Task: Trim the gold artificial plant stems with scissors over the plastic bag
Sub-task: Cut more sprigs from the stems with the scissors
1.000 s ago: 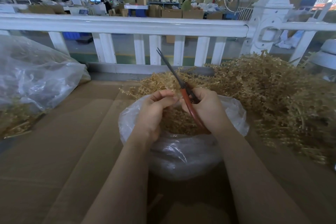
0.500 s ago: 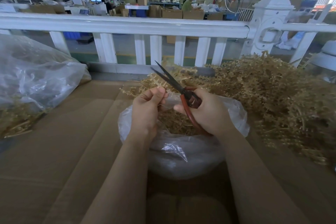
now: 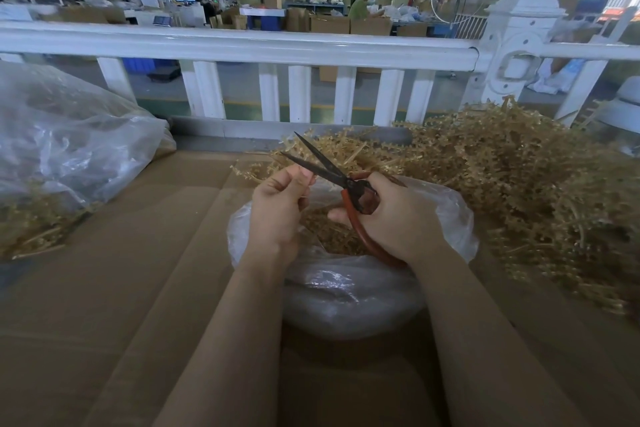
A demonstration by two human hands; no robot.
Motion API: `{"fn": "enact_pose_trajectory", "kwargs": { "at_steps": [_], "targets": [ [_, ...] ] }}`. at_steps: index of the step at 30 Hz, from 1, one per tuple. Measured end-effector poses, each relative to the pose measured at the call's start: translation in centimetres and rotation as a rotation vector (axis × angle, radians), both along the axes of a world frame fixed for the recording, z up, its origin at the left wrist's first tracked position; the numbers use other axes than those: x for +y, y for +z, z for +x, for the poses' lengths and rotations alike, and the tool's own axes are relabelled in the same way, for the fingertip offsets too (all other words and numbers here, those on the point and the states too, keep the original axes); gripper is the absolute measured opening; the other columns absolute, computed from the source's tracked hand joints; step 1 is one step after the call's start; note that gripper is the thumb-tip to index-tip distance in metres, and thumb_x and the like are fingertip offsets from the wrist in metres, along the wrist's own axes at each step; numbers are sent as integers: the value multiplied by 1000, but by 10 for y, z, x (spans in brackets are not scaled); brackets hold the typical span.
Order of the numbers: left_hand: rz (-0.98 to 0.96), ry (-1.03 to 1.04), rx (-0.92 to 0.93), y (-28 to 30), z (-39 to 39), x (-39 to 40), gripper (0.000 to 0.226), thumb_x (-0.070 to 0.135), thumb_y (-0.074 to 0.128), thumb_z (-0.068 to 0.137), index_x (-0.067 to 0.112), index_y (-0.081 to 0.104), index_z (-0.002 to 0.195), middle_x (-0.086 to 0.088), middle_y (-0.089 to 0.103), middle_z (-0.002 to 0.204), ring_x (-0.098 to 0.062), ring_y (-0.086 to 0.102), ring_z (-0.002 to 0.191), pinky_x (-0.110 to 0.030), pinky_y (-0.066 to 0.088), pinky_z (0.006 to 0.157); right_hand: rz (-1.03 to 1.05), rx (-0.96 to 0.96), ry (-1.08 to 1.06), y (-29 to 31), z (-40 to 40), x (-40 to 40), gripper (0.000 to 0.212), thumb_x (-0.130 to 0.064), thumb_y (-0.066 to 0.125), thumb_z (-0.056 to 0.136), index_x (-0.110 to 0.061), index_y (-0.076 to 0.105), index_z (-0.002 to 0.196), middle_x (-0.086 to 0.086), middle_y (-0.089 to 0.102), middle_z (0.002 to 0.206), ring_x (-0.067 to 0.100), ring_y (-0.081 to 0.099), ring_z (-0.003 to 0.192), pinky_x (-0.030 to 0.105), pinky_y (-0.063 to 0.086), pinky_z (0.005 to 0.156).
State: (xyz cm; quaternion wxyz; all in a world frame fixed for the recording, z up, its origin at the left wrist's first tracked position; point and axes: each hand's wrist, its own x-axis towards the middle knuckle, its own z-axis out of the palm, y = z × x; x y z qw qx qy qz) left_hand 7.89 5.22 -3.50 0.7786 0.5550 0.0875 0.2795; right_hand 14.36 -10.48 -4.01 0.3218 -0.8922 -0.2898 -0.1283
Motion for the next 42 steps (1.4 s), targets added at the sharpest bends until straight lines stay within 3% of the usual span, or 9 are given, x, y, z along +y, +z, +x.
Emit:
{"fn": "enact_pose_trajectory", "kwargs": {
  "at_steps": [3, 10, 22, 31, 36, 40, 42],
  "targets": [
    [-57, -29, -11, 1, -2, -1, 38, 10, 59, 97, 22, 71, 62, 8, 59, 65, -3, 45, 58, -15, 41, 60, 3, -19, -14, -1, 0, 0, 61, -93, 53, 63, -40, 56, 93, -21, 59, 76, -10, 50, 75, 15, 36, 60],
    [-173, -74, -21, 4, -3, -2, 13, 10, 57, 96, 12, 65, 85, 10, 62, 67, 1, 49, 56, -13, 41, 61, -13, -82, -41, 1, -3, 1, 59, -92, 54, 65, -43, 60, 96, -22, 60, 72, -12, 51, 70, 14, 33, 55],
    [-244, -68, -31, 6, -3, -2, 13, 7, 59, 95, 12, 66, 86, 5, 63, 71, -1, 52, 60, -12, 46, 61, 70, -191, -50, 2, -10, 2, 47, -92, 47, 66, -46, 44, 75, -21, 51, 59, -10, 47, 58, 13, 27, 49],
    [-152, -21, -29, 5, -4, -2, 14, 7, 62, 94, 12, 70, 84, 4, 68, 72, -4, 57, 64, -15, 49, 64, 35, -187, -48, 2, -6, 1, 67, -97, 40, 63, -38, 61, 85, -16, 58, 62, 3, 57, 62, 18, 41, 52],
    [-62, 47, -12, 5, -3, -3, 26, 3, 58, 96, 15, 67, 75, 5, 67, 68, -4, 56, 62, -16, 48, 63, -24, -198, -61, 3, -6, 0, 65, -94, 44, 68, -38, 64, 94, -20, 59, 64, -8, 48, 59, 12, 31, 49],
    [-58, 41, -3, 5, -2, -3, 19, 4, 61, 95, 11, 70, 80, 1, 65, 69, -6, 54, 61, -16, 48, 62, 62, -58, -60, 3, -6, 1, 54, -92, 52, 67, -42, 60, 88, -21, 61, 66, -8, 54, 63, 12, 32, 51],
    [-62, 12, 17, 5, -2, -4, 16, 5, 63, 94, 11, 71, 81, -1, 66, 70, -5, 56, 60, -15, 48, 60, 183, 36, -57, 5, -5, 4, 56, -89, 55, 65, -34, 60, 76, -21, 63, 66, -2, 59, 63, 15, 35, 52]
  ]
}}
